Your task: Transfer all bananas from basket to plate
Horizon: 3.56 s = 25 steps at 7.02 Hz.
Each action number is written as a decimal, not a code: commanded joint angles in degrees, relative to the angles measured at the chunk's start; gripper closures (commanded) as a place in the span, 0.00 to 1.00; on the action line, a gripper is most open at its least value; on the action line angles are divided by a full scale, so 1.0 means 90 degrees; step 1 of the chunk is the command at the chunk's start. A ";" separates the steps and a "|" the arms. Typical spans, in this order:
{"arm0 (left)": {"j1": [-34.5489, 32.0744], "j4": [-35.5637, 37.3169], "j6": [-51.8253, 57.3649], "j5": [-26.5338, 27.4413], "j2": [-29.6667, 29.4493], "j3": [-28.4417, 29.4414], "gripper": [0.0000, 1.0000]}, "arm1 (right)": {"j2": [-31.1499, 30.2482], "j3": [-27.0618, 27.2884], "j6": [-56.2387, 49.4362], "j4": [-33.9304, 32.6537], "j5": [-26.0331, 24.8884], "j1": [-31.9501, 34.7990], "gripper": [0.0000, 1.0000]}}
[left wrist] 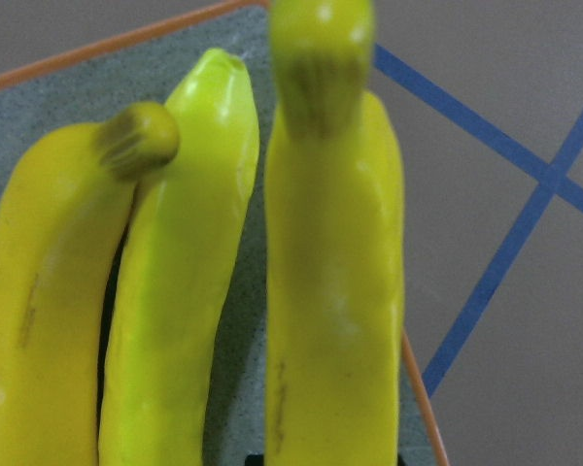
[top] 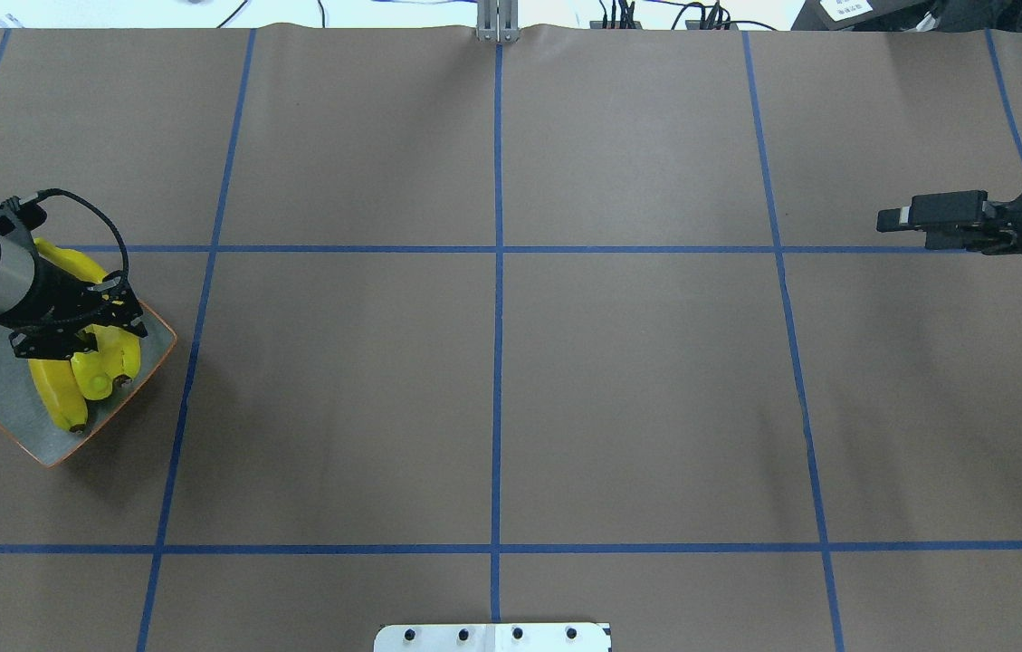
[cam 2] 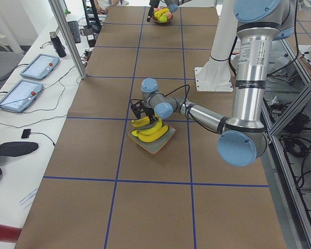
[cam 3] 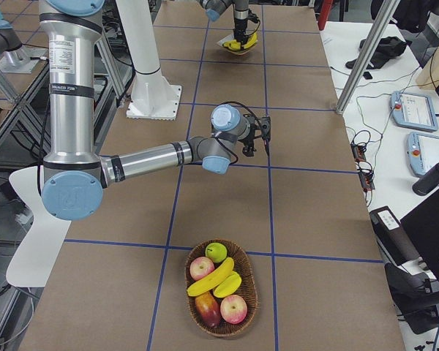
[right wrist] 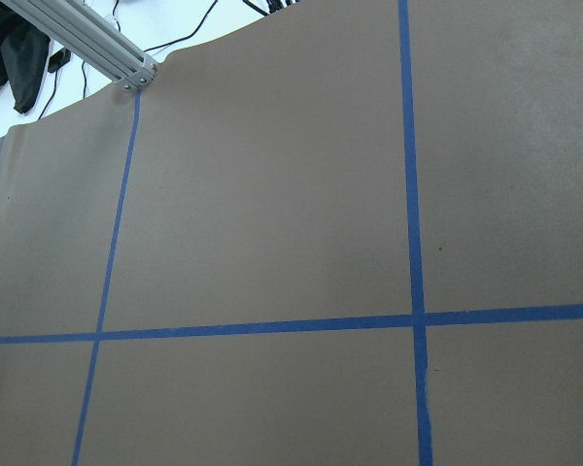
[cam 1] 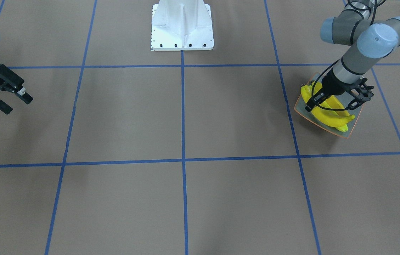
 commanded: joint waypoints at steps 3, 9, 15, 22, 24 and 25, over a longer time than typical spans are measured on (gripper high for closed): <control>-0.0020 0.0000 0.0534 0.0014 0.0013 0.0122 0.62 | -0.0004 0.0000 0.0000 0.0010 0.0000 0.0000 0.00; -0.0430 0.0116 0.0793 -0.0210 0.0023 -0.0404 0.00 | -0.0043 -0.0020 -0.0010 0.0010 0.0097 0.0195 0.00; -0.0792 0.0352 0.2755 -0.0172 0.0150 -0.0855 0.00 | -0.0551 -0.2270 -0.4131 -0.0029 0.1793 0.2593 0.00; -0.0772 0.0313 0.2697 -0.0133 0.0131 -0.0884 0.00 | -0.0542 -0.3478 -1.0151 -0.2681 0.2539 0.3819 0.00; -0.0772 0.0303 0.2697 -0.0133 0.0131 -0.0913 0.00 | -0.0629 -0.3593 -1.0525 -0.2899 0.2500 0.3644 0.02; -0.0772 0.0303 0.2697 -0.0133 0.0121 -0.0913 0.00 | -0.0620 -0.3594 -1.0798 -0.3142 0.2471 0.3575 0.04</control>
